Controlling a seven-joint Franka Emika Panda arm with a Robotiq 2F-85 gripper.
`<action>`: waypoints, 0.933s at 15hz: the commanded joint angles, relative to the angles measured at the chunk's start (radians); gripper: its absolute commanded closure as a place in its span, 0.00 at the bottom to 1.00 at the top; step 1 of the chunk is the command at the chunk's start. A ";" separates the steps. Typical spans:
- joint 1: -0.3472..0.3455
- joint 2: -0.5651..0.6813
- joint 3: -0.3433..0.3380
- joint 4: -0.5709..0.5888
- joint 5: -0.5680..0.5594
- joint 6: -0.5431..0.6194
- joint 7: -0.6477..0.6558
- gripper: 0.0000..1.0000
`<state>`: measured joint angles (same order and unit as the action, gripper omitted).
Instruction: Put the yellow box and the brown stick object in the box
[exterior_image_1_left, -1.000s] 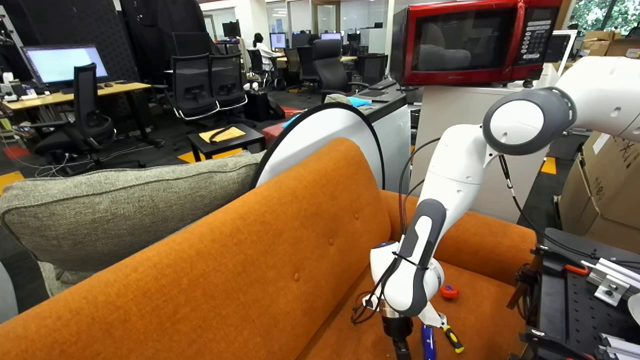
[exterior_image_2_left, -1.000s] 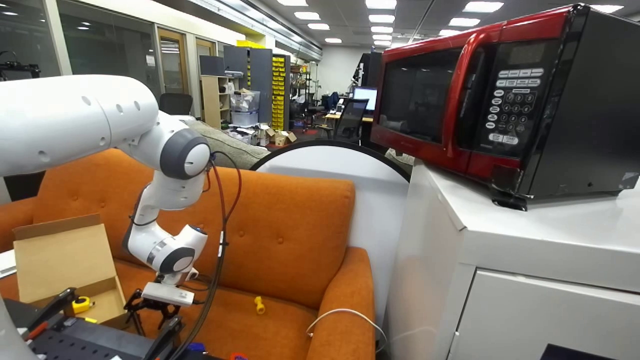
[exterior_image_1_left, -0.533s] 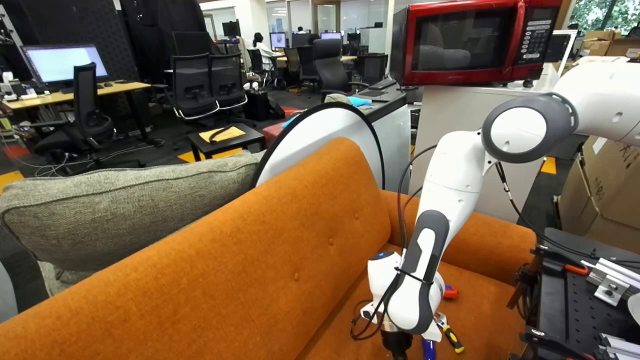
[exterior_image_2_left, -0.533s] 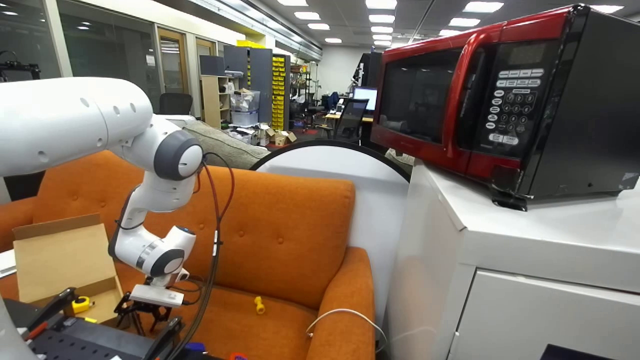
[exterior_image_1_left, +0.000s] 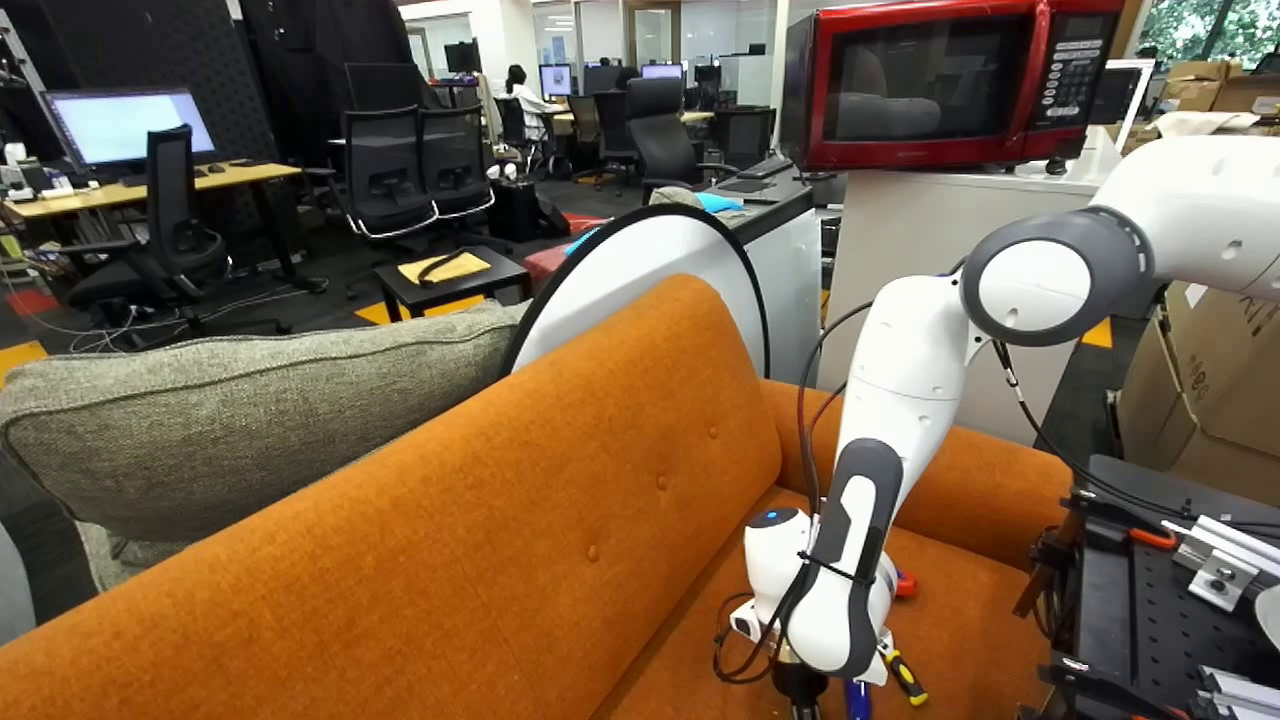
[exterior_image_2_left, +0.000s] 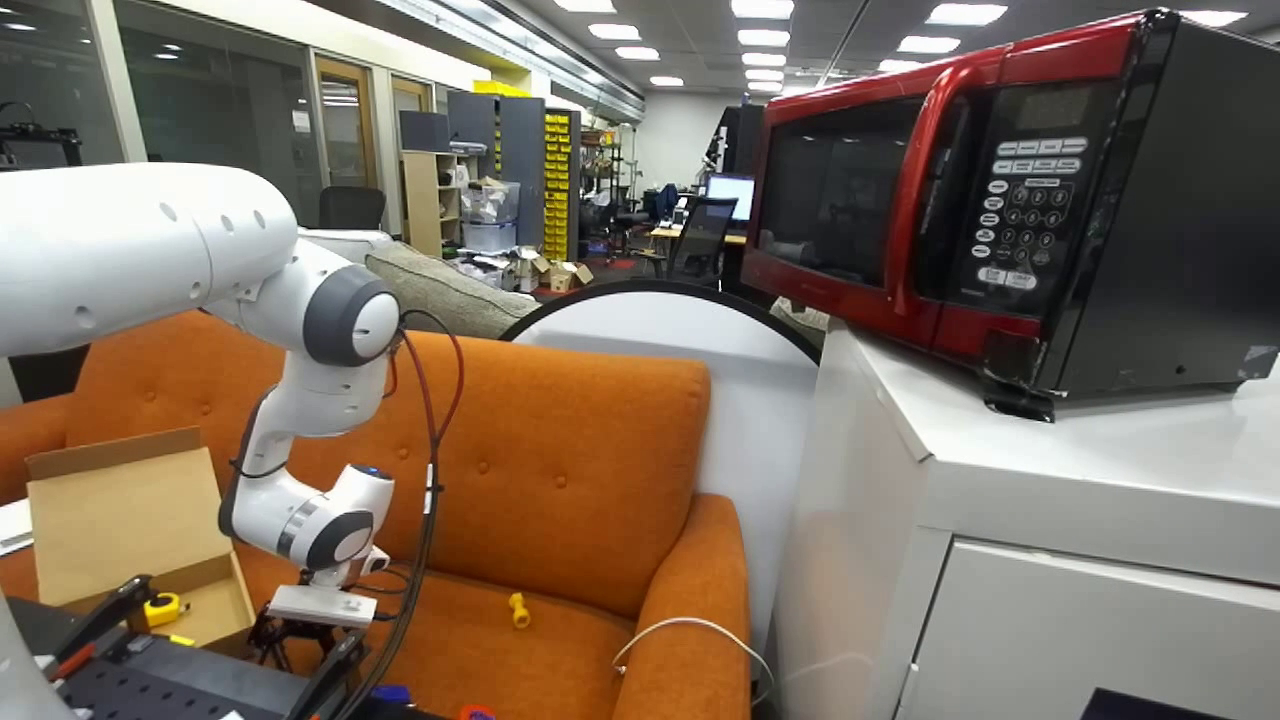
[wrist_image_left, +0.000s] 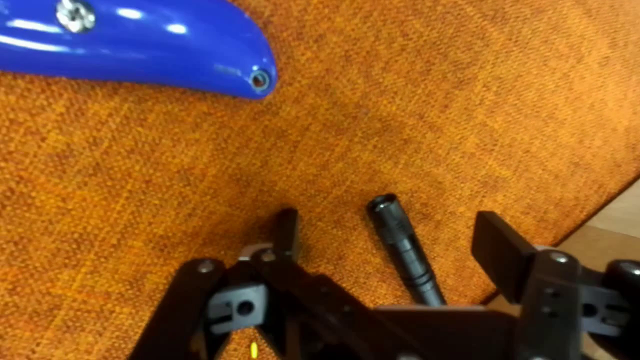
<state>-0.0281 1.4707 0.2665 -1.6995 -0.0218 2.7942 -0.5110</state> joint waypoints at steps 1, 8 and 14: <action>-0.009 -0.001 -0.017 -0.004 0.015 0.045 0.007 0.42; -0.016 -0.007 -0.009 -0.001 0.065 0.026 0.037 0.90; 0.016 -0.007 0.023 -0.002 0.109 0.018 0.020 0.96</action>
<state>-0.0136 1.4633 0.2733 -1.6983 0.0628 2.8036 -0.4826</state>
